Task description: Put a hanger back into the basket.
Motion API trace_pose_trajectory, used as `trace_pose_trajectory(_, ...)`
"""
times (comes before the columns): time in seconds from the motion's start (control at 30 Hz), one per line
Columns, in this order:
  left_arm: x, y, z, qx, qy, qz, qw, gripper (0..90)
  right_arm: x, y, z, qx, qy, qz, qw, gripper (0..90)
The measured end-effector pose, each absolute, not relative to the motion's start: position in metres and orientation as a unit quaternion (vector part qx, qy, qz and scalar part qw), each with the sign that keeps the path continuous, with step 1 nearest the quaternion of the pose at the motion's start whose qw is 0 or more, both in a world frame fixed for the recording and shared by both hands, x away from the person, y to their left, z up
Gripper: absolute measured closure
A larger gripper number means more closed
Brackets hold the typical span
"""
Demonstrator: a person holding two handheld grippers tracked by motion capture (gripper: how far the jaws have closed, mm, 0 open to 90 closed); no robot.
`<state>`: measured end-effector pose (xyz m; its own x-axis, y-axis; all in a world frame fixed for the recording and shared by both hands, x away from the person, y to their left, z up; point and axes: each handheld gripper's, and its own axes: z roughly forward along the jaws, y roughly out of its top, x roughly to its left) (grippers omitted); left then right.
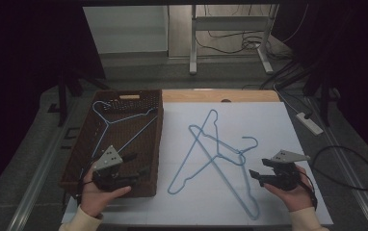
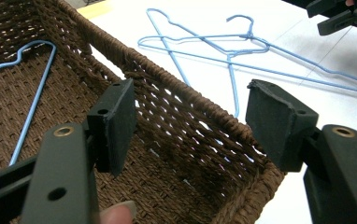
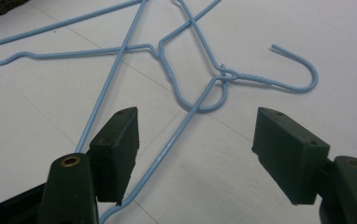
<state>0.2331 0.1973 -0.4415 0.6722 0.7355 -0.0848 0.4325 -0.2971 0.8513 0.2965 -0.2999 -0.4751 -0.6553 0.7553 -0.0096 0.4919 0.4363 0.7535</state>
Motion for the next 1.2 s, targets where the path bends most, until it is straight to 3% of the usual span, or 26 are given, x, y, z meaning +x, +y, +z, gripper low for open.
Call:
trace_pose_trajectory(0.63,0.231,0.196,-0.439,0.789,0.365,0.162,0.467,34.4,0.297,-0.293,-0.470,0.367,0.845,0.348,0.172,38.3)
trace_pose_trajectory(0.87,0.230,0.197,-0.438,0.789,0.363,0.160,0.470,34.5,0.296,-0.289,-0.475,0.347,0.886,0.276,0.136,57.1)
trace_pose_trajectory(1.0,0.230,0.196,-0.439,0.790,0.362,0.159,0.469,34.5,0.288,-0.287,-0.482,0.335,0.900,0.252,0.116,78.8)
trace_pose_trajectory(1.2,0.229,0.196,-0.438,0.789,0.361,0.160,0.471,34.5,0.278,-0.282,-0.490,0.314,0.921,0.209,0.093,90.0)
